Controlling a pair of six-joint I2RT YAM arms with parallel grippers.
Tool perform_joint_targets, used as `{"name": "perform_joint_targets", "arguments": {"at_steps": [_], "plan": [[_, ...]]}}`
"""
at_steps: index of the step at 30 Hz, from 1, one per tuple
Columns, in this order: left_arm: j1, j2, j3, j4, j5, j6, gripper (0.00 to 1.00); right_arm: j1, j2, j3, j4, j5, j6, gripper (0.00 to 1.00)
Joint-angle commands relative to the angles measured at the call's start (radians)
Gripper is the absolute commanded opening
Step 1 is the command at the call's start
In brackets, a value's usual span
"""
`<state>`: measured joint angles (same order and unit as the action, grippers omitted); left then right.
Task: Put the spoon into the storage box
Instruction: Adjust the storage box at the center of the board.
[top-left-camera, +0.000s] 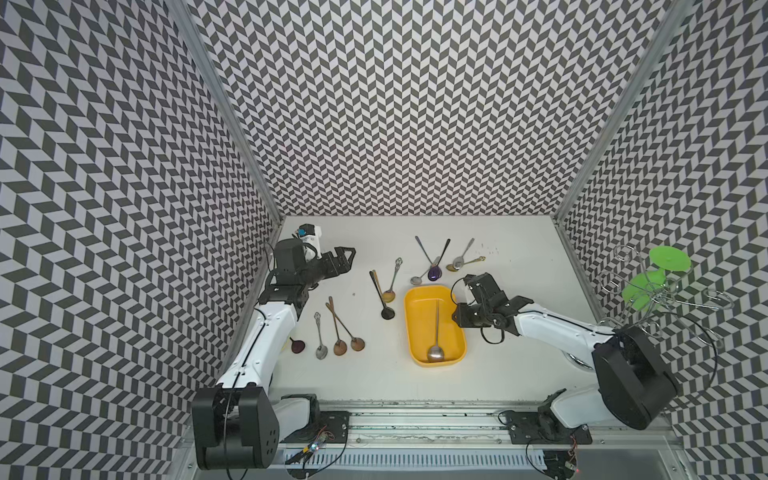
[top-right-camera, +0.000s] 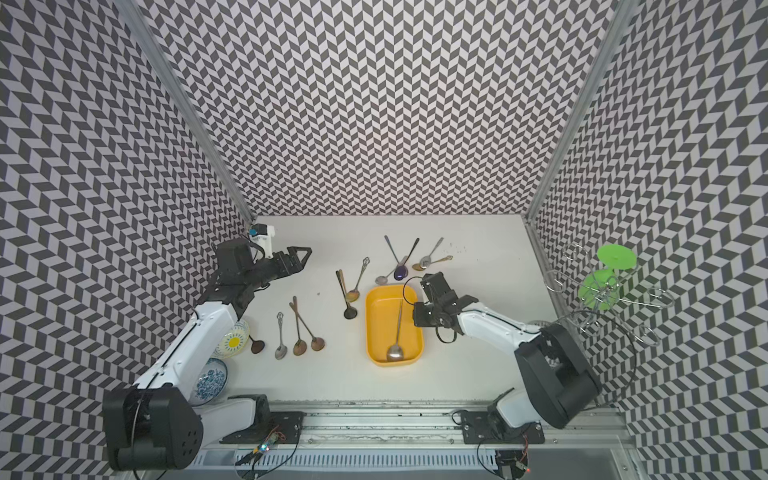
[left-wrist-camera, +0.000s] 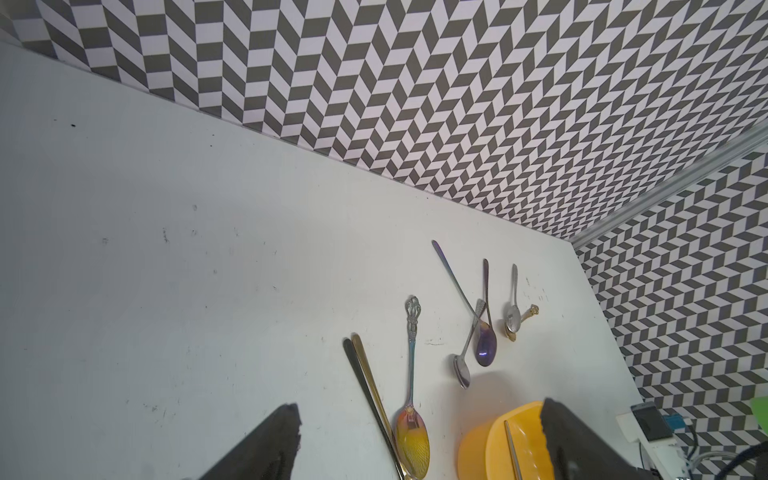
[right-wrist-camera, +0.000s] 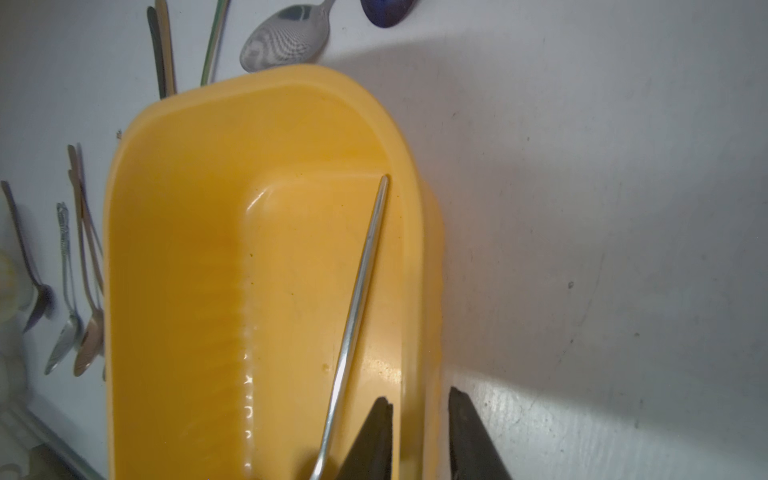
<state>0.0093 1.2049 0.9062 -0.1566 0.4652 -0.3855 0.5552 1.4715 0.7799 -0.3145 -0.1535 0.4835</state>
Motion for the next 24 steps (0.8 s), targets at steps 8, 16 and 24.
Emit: {"name": "perform_joint_targets", "arguments": {"at_steps": [8,16,24], "plan": [[0.006,-0.028,-0.009,0.035,0.003,0.016,0.95,0.005,0.099,0.114,0.068,0.042,-0.001,0.14],[0.006,-0.027,-0.013,0.034,0.000,0.016,0.95,0.006,0.190,0.211,0.040,0.065,-0.023,0.06],[0.006,-0.026,-0.015,0.036,0.000,0.014,0.95,0.008,0.210,0.231,0.026,0.060,-0.016,0.07]]}}
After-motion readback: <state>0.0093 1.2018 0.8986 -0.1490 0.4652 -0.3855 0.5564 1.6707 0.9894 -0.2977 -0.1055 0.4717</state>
